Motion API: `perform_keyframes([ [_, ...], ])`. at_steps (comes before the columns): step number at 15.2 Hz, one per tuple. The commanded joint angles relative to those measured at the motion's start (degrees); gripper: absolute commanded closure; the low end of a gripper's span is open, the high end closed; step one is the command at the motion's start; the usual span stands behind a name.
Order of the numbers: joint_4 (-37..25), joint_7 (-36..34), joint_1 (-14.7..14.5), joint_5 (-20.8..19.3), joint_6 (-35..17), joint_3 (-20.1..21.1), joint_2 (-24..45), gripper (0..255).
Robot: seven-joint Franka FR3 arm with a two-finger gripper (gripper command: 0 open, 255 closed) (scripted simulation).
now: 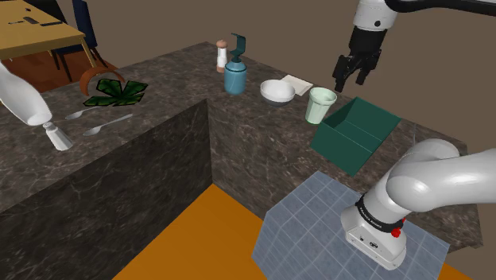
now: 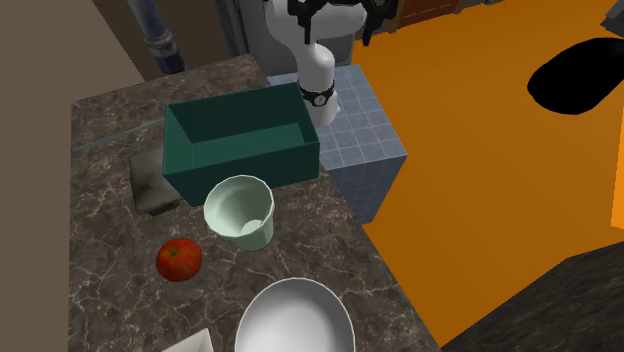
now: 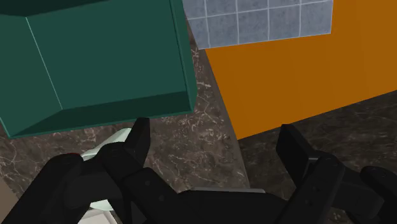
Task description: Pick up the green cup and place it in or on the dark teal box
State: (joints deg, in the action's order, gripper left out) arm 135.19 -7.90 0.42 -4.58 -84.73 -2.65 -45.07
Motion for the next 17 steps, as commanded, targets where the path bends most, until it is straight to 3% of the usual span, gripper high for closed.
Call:
perform_keyframes([
  [1,0.0,0.0,0.0,0.0,0.0,0.0,0.0,0],
  [10,-1.2,12.6,1.9,-2.9,-11.0,-12.7,11.4,0],
  [17,-6.7,23.7,1.8,-0.3,-18.2,-22.1,24.7,0],
])
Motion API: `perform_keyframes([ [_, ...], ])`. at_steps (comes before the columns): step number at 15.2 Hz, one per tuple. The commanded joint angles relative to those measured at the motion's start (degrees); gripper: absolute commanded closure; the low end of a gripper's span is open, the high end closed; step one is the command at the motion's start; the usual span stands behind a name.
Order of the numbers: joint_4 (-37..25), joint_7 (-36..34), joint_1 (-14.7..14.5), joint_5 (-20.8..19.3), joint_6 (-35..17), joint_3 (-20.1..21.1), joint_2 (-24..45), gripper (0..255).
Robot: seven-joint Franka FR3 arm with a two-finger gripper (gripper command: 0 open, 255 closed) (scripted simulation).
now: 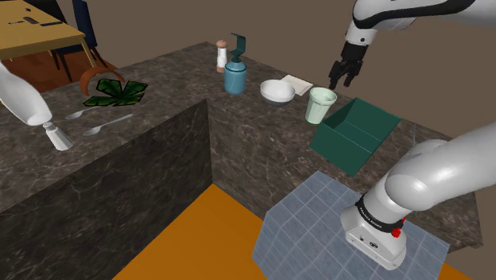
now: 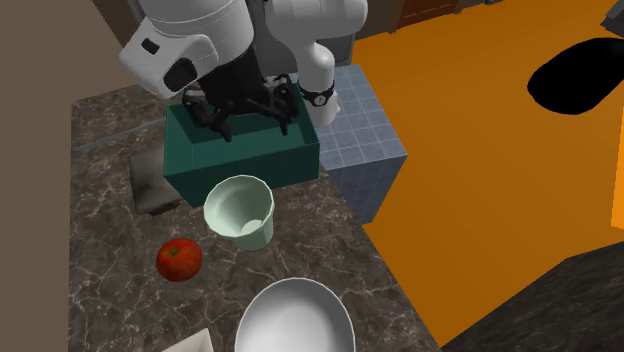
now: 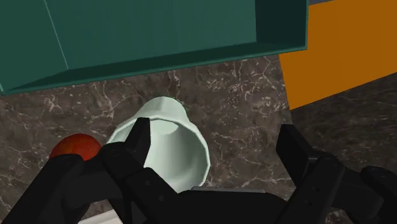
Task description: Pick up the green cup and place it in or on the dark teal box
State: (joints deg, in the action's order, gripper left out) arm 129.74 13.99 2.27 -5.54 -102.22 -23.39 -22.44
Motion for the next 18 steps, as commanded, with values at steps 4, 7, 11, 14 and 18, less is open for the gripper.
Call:
perform_keyframes([
  [4,-6.2,9.3,-0.3,4.9,-3.6,-6.2,11.4,0],
  [7,-10.8,15.4,0.1,9.6,-4.7,-9.1,19.3,0],
  [11,-18.2,23.6,2.4,17.2,-4.5,-11.0,30.5,0],
  [14,-17.1,23.9,2.6,17.6,-6.0,-10.7,30.9,0],
  [18,-14.6,24.3,2.5,18.2,-8.9,-10.4,31.6,0],
])
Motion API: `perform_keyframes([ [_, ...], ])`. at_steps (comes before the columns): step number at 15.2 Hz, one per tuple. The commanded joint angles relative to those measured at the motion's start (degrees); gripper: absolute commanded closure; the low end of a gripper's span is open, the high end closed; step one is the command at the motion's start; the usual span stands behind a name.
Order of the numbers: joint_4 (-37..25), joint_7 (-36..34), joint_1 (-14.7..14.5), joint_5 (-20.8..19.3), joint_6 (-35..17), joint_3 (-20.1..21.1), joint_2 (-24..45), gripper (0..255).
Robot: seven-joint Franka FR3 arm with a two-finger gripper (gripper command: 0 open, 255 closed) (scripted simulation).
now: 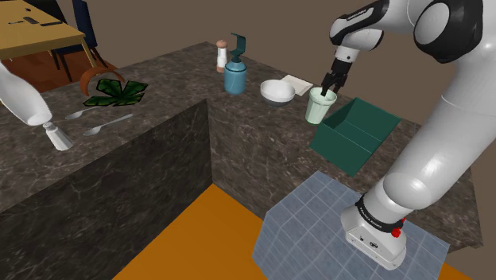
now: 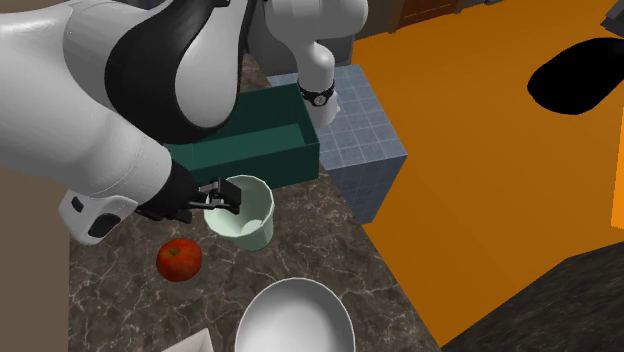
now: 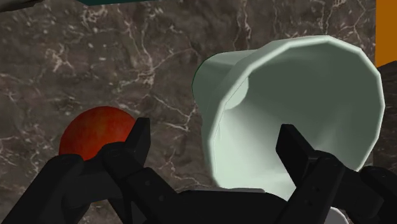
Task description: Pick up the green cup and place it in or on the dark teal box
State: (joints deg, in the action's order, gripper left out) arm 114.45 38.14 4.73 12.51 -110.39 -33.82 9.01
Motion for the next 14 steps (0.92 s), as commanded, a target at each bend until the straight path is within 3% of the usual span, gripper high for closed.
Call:
perform_keyframes([
  [1,1.5,0.4,-0.1,0.5,-1.9,0.2,0.4,0],
  [9,1.5,0.4,-0.1,0.4,-1.9,0.2,0.4,0],
  [10,1.5,0.4,-0.1,0.4,-1.9,0.2,0.4,255],
  [14,1.5,0.4,-0.1,0.4,-1.9,0.2,0.4,255],
])
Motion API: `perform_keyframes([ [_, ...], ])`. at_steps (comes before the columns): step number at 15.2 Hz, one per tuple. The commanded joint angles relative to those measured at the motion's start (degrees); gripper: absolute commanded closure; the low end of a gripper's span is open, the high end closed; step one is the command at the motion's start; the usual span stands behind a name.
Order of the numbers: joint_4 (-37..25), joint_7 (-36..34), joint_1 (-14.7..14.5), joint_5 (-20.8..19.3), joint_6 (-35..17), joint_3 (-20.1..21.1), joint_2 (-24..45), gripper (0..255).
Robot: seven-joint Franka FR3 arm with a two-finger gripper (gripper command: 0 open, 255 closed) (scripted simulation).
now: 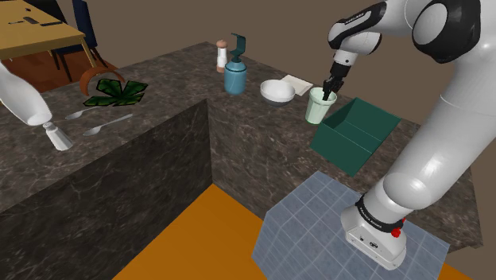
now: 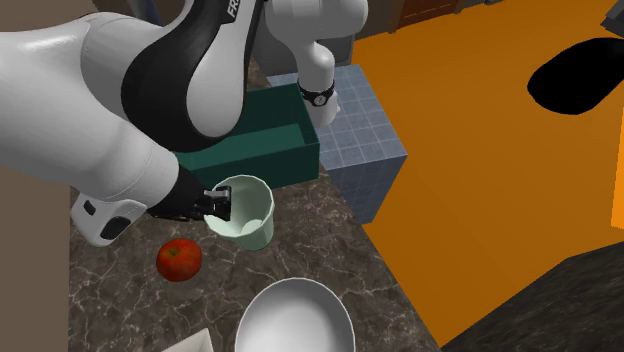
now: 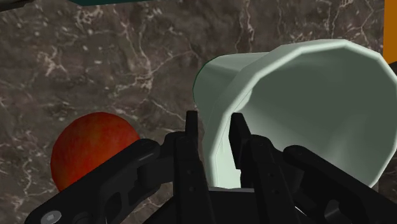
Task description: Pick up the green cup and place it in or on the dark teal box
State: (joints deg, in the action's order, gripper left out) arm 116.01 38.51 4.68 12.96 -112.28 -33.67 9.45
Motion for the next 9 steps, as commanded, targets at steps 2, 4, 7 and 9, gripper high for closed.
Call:
perform_keyframes([
  [2,0.0,0.0,0.0,0.0,0.0,0.0,0.0,255],
  [4,0.0,0.0,0.0,0.0,0.0,0.0,0.0,255],
  [7,-0.7,-0.5,-0.1,-0.6,1.3,-0.1,-0.8,255],
  [9,-1.5,-1.0,-0.2,-1.1,2.7,-0.2,-1.5,255],
])
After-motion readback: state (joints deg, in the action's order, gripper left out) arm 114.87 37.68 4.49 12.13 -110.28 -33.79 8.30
